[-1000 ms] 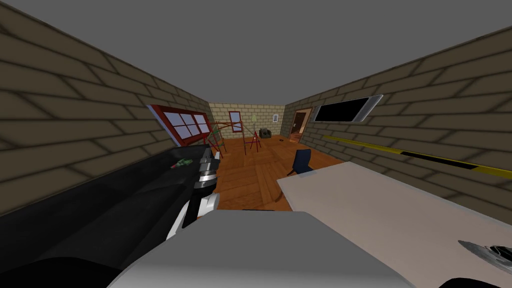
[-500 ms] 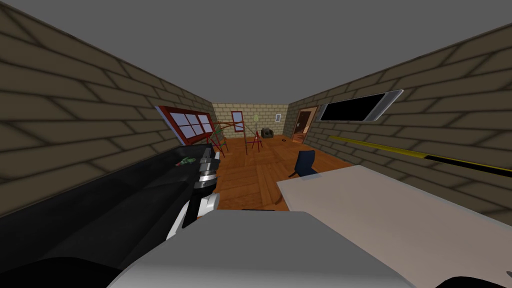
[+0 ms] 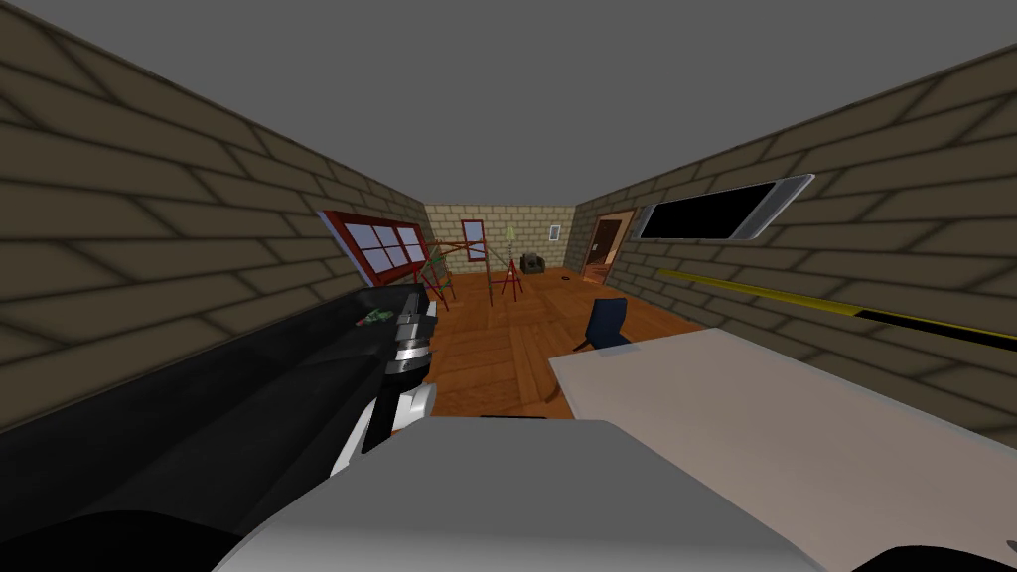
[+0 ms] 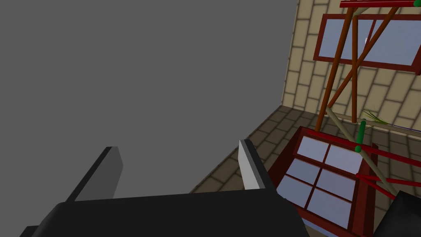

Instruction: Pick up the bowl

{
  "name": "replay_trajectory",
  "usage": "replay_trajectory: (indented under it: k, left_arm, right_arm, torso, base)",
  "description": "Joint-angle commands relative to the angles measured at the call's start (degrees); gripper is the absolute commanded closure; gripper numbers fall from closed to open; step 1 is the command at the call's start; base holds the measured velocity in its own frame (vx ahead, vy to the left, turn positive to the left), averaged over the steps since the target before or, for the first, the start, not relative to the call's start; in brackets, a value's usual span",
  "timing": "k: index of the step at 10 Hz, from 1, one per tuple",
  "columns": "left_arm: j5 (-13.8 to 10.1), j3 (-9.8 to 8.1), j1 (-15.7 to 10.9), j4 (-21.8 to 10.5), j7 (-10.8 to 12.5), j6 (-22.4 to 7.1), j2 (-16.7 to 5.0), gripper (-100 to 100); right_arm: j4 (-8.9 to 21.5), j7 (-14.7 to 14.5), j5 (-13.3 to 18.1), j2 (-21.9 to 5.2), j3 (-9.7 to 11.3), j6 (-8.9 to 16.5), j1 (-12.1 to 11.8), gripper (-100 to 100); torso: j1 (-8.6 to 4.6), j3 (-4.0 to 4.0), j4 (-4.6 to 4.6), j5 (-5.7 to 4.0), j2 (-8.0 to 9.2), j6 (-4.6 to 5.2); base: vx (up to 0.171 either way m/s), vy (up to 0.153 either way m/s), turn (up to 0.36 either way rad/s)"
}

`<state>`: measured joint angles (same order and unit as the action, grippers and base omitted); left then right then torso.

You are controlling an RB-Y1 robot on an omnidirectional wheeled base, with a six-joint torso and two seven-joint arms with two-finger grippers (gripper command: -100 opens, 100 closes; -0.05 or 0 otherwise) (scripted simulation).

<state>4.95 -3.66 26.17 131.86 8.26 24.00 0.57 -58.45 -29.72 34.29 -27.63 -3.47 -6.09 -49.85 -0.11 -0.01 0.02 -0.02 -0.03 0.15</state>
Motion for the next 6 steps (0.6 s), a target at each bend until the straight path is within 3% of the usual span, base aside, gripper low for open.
replay_trajectory:
  k: [1,5,6]
  left_arm:
    - [0.0,0.0,0.0,0.0,0.0,0.0,0.0,0]
    - [0.0,0.0,0.0,0.0,0.0,0.0,0.0,0]
    - [0.0,0.0,0.0,0.0,0.0,0.0,0.0,0]
  right_arm:
    - [0.0,0.0,0.0,0.0,0.0,0.0,0.0,100]
    - [0.0,0.1,0.0,0.1,0.0,0.0,0.0,100]
    - [0.0,0.1,-0.1,0.1,0.0,0.0,0.0,0]
  torso:
    - [0.0,0.0,0.0,0.0,0.0,0.0]
    - [0.01,-0.08,-0.04,0.02,-0.13,-0.04]
    - [0.02,-0.09,-0.05,0.04,-0.13,-0.05]
  base:
    - [0.0,0.0,0.0]
    - [0.0,0.0,0.0]
    - [0.0,0.0,0.0]
